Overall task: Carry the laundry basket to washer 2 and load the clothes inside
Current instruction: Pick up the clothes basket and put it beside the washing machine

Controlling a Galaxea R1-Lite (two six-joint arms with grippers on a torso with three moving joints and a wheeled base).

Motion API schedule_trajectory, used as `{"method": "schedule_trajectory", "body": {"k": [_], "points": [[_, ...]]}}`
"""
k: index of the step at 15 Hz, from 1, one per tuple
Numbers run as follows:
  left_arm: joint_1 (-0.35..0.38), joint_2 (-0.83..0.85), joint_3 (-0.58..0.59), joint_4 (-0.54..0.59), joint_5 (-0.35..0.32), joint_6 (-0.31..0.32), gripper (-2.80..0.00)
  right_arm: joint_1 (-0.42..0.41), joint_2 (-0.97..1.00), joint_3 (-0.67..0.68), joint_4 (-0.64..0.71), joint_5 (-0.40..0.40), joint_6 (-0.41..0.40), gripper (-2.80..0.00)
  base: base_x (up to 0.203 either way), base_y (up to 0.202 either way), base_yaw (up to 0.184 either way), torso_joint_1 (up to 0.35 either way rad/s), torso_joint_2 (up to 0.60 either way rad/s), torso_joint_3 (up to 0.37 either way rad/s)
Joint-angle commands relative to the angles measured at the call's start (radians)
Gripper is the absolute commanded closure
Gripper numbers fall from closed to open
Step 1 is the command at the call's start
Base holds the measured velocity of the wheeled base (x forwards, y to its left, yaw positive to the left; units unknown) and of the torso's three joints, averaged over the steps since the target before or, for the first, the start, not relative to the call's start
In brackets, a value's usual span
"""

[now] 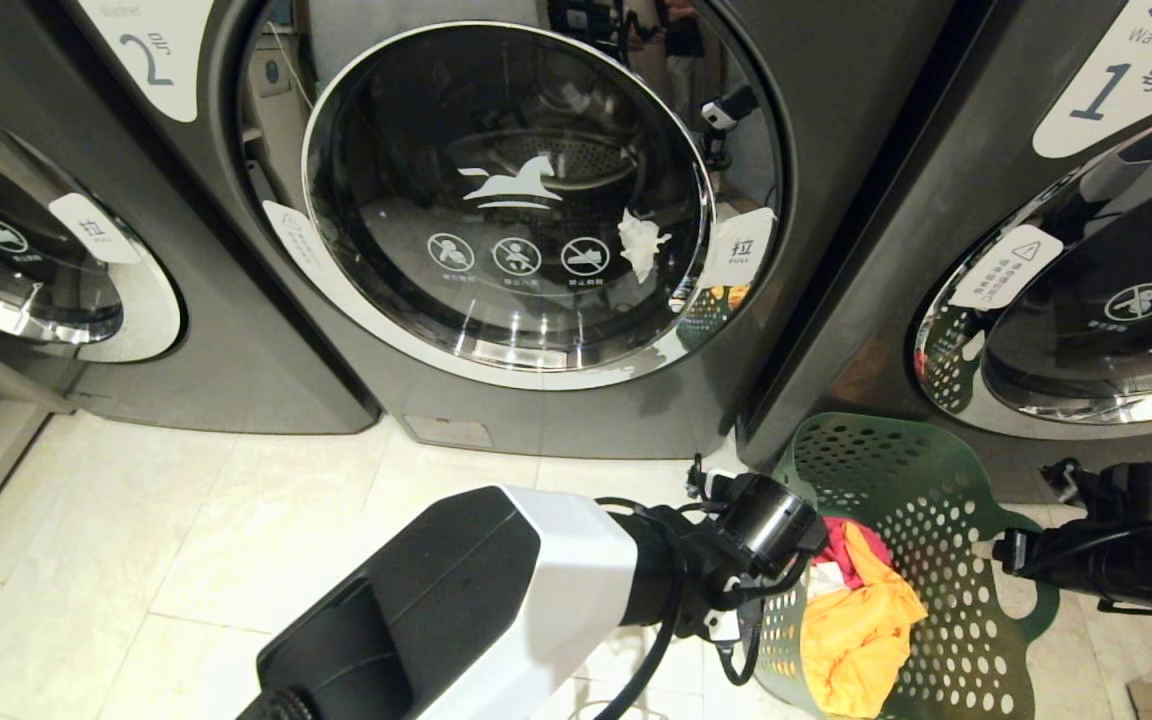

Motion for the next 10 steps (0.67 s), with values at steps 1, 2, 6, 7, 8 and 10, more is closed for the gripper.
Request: {"method": "schedule_trajectory", "body": {"k": [1, 2, 6, 7, 8, 10], "points": [[0.000, -0.002, 0.000, 0.001, 0.004, -0.008, -2.80, 0.002, -0.039, 0.029, -0.003, 0.005, 0.002, -2.80, 0.000, 0.000, 0.000, 0.000, 0.00, 0.000], [0.000, -0.009, 0.000, 0.003, 0.005, -0.019, -2.80, 0.006, -0.076, 0.058, -0.003, 0.014, 0.003, -2.80, 0.000, 0.000, 0.000, 0.000, 0.00, 0.000], [0.001, -0.034, 0.004, 0.003, 0.011, -0.023, 0.00, 0.026, -0.247, 0.201, -0.002, 0.050, 0.012, 0.00, 0.000, 0.000, 0.000, 0.000, 0.00, 0.000], [0.002, -0.037, 0.007, 0.003, 0.011, -0.024, 0.00, 0.030, -0.279, 0.226, -0.002, 0.052, 0.013, 0.00, 0.000, 0.000, 0.000, 0.000, 0.00, 0.000], [0.002, -0.046, 0.008, 0.004, 0.011, -0.031, 0.00, 0.032, -0.309, 0.246, -0.002, 0.052, 0.014, 0.00, 0.000, 0.000, 0.000, 0.000, 0.00, 0.000], [0.002, -0.083, 0.019, 0.012, 0.011, -0.042, 0.00, 0.033, -0.376, 0.291, -0.002, 0.050, 0.013, 0.00, 0.000, 0.000, 0.000, 0.000, 0.00, 0.000]]}}
